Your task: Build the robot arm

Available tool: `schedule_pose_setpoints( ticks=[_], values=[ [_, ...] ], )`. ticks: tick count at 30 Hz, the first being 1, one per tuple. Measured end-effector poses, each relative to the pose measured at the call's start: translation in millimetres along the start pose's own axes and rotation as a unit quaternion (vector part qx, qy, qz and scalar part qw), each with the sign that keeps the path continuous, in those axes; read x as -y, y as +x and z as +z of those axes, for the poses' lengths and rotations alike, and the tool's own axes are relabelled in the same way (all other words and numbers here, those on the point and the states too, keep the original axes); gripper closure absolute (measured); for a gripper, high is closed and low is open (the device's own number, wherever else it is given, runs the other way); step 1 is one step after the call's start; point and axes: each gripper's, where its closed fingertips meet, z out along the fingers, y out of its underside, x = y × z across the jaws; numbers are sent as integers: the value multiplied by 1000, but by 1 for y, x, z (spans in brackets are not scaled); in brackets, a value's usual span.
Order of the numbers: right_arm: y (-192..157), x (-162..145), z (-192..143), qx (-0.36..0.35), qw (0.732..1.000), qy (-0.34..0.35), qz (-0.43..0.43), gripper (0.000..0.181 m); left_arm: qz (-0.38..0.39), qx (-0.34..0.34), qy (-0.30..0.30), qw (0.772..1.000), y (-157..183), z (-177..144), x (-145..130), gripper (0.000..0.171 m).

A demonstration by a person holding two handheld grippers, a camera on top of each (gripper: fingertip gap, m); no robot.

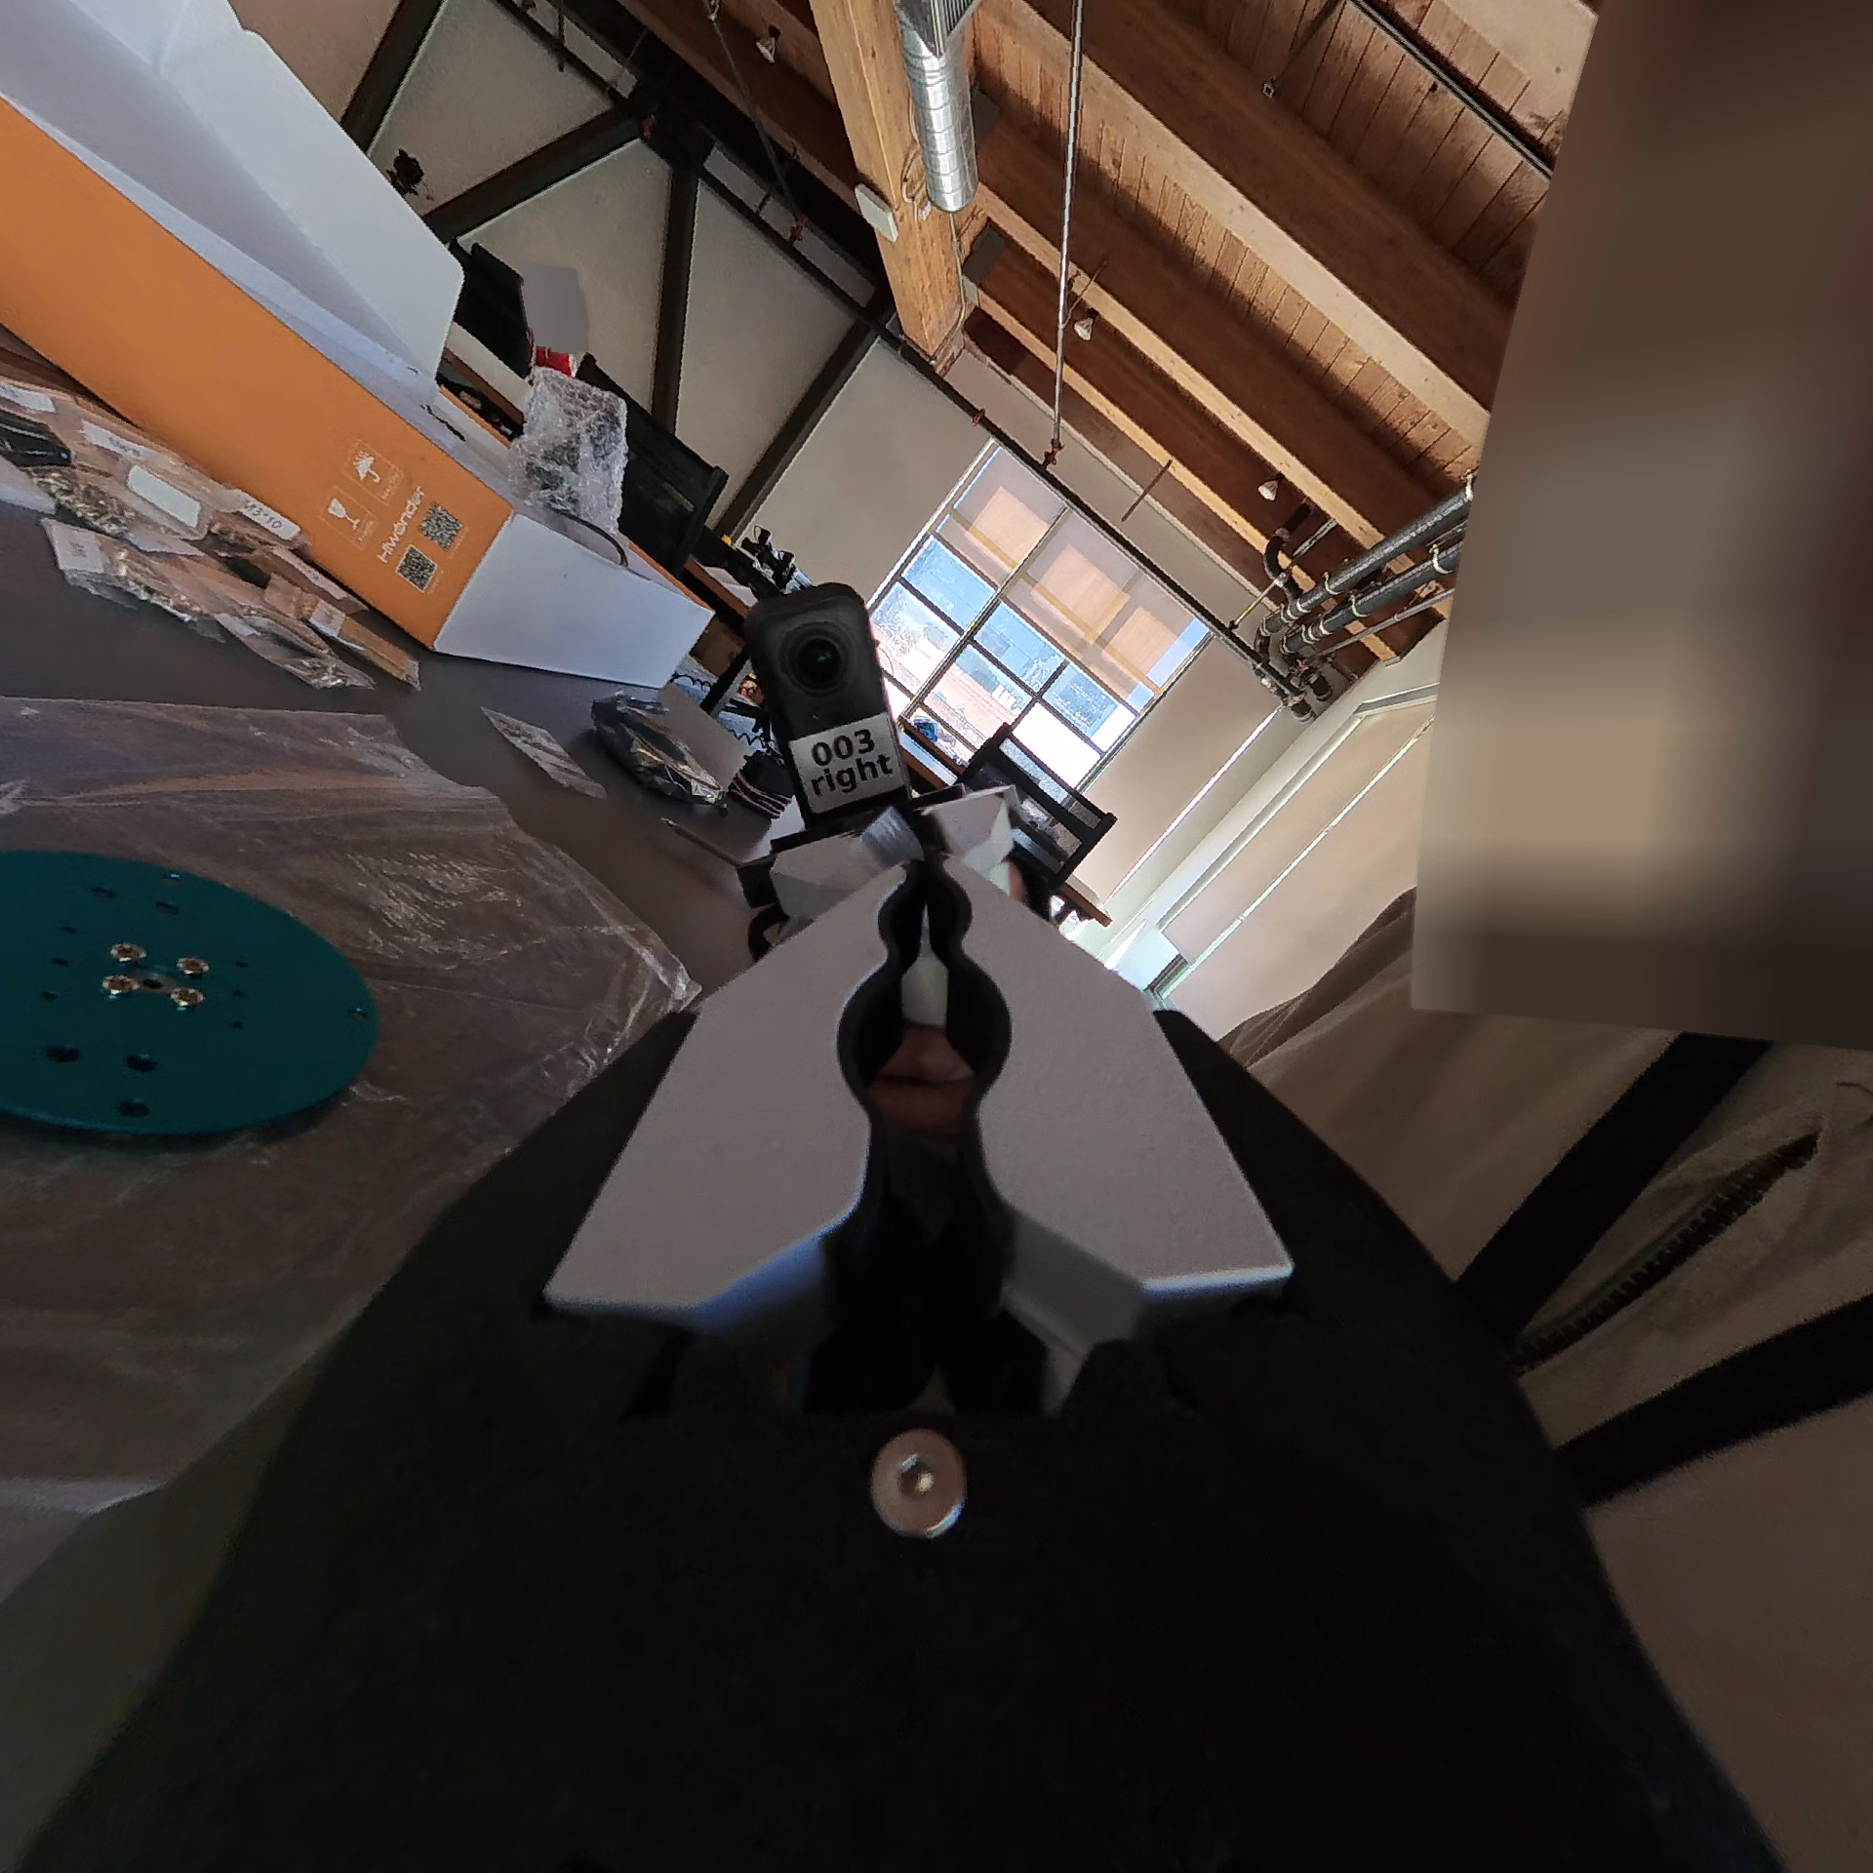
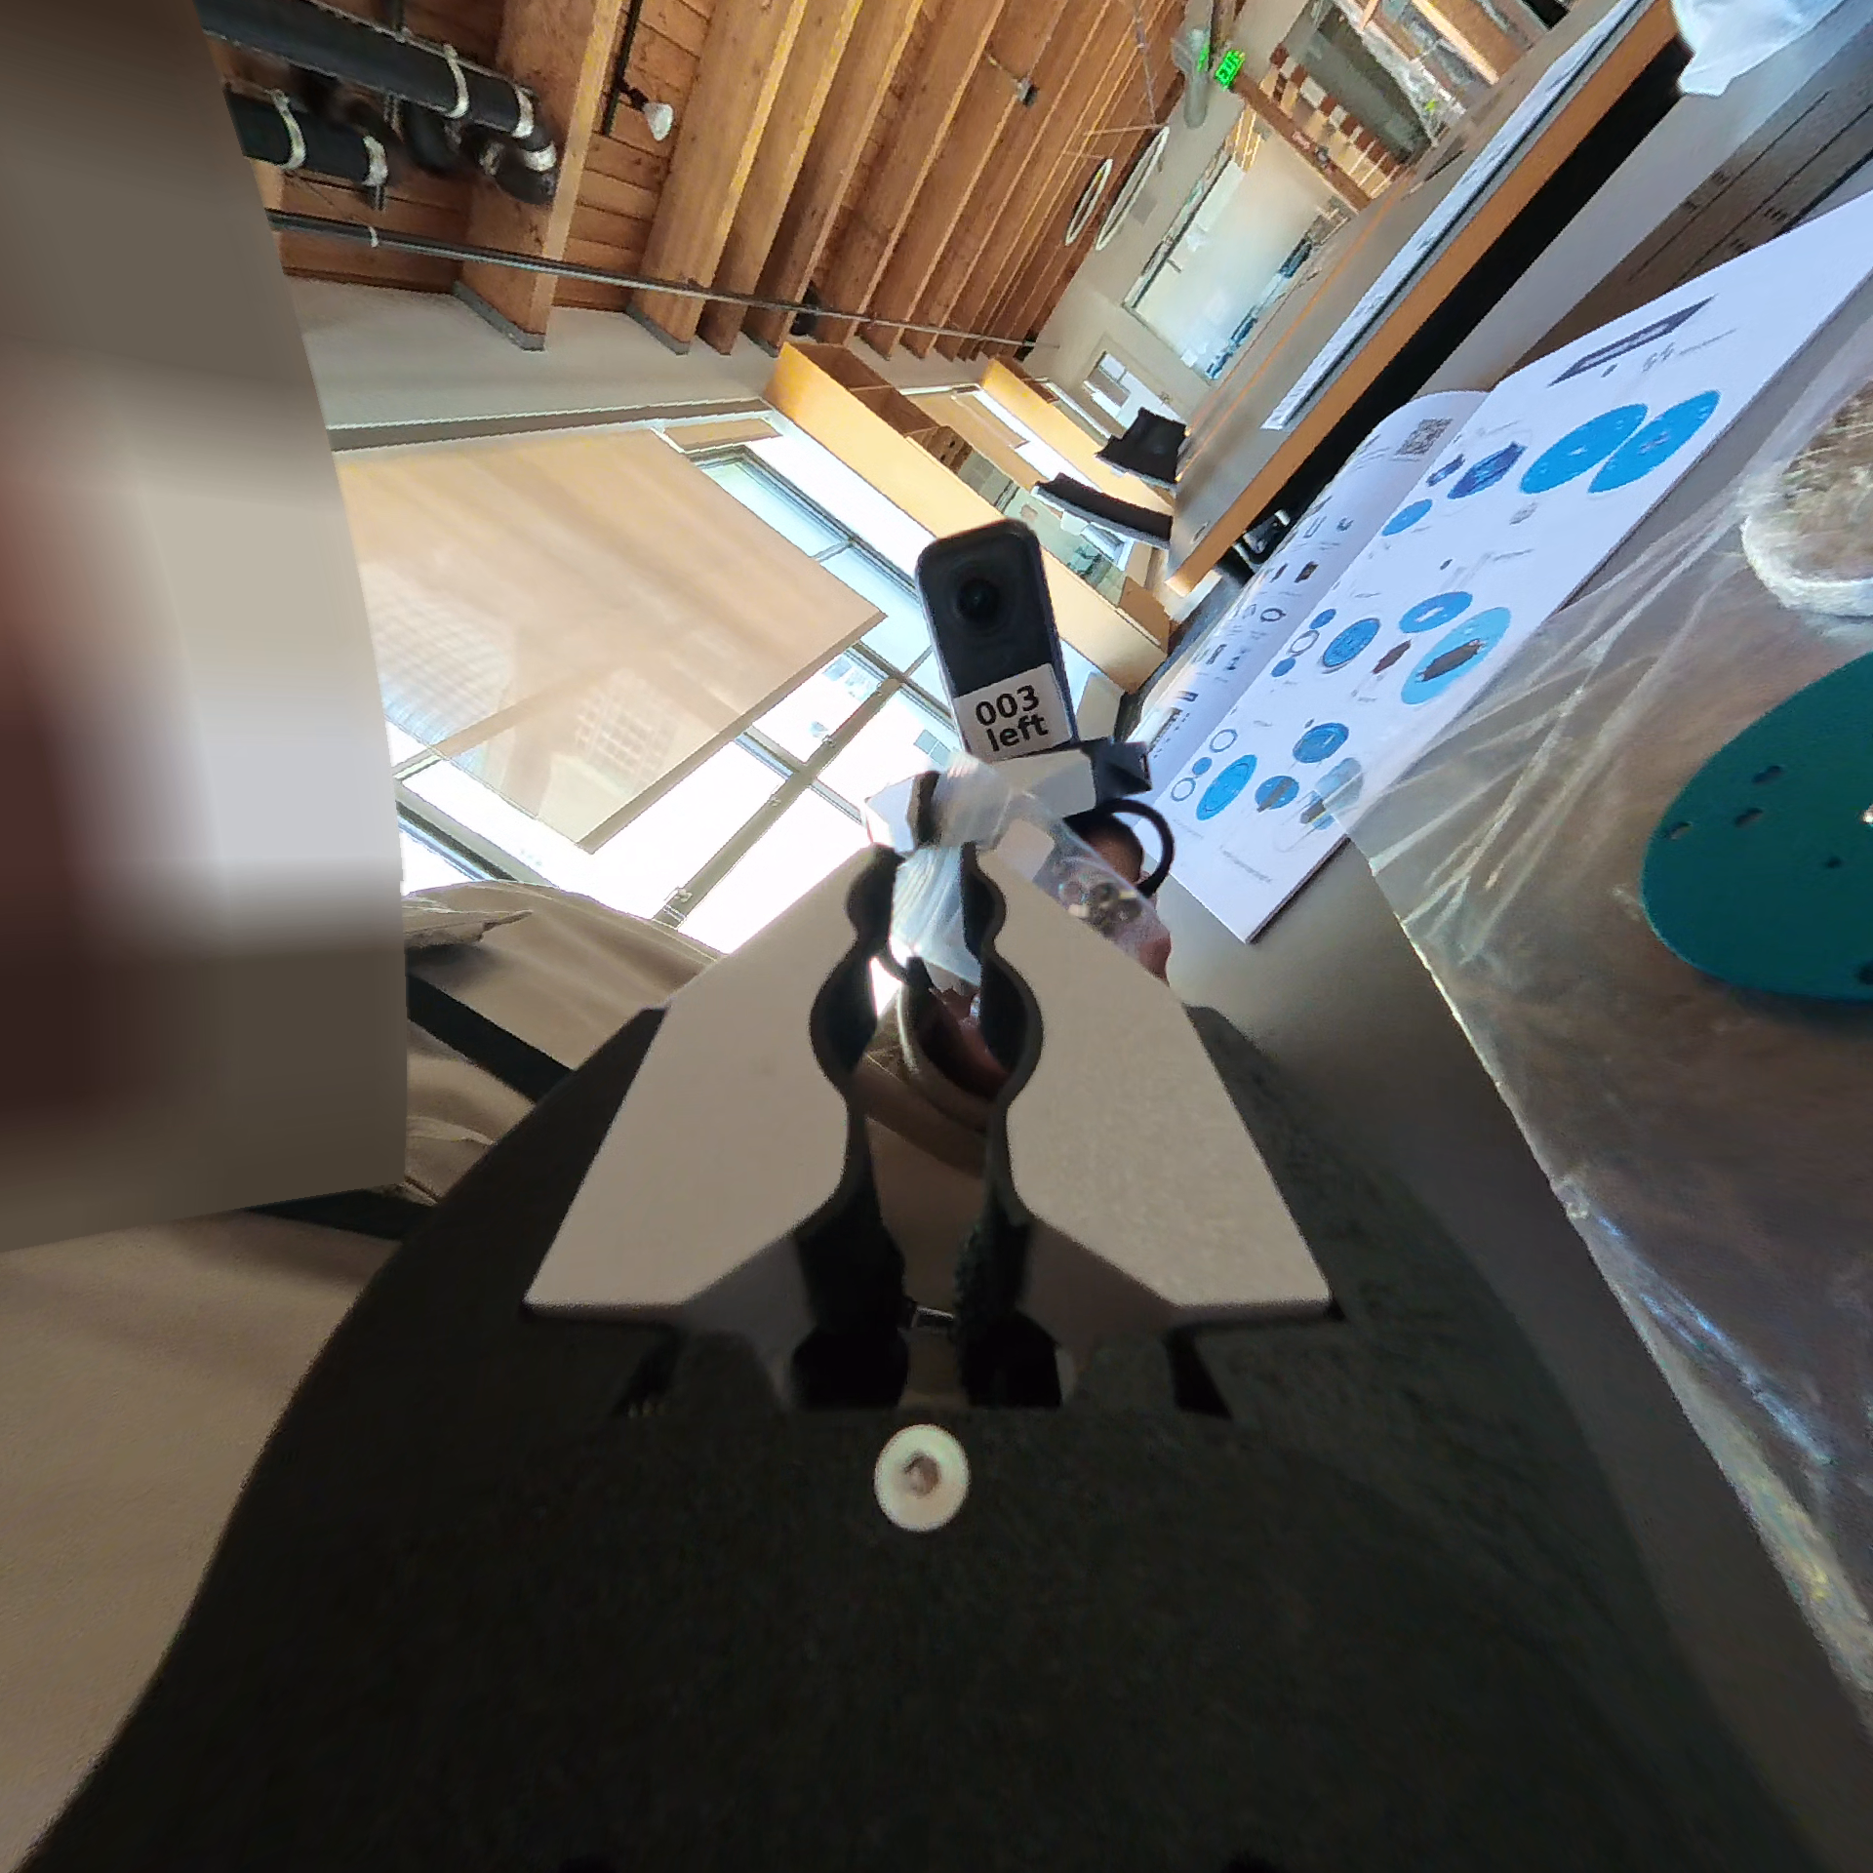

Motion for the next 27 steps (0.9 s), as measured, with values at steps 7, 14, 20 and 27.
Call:
schedule_pose_setpoints(
  ticks=[7, 14, 20, 27],
  values=[
    [-2, -3, 1, 18, 1000, -6, 20, 181, -13, -20, 1, 1000, 6, -1, -3, 171],
    [2, -1, -2, 13, 999, 1, 32, 181, 17, 9, -5, 1000, 1, 0, -4, 171],
    [6, 15, -14, 15, 997, 52, 54, 181, 56, 32, -21, 998, 1, 0, -4, 171],
    [23, 6, -9, -114, 990, 13, -76, 181, 13, 82, -9, 996, -18, 1, -3, 171]
  ],
)
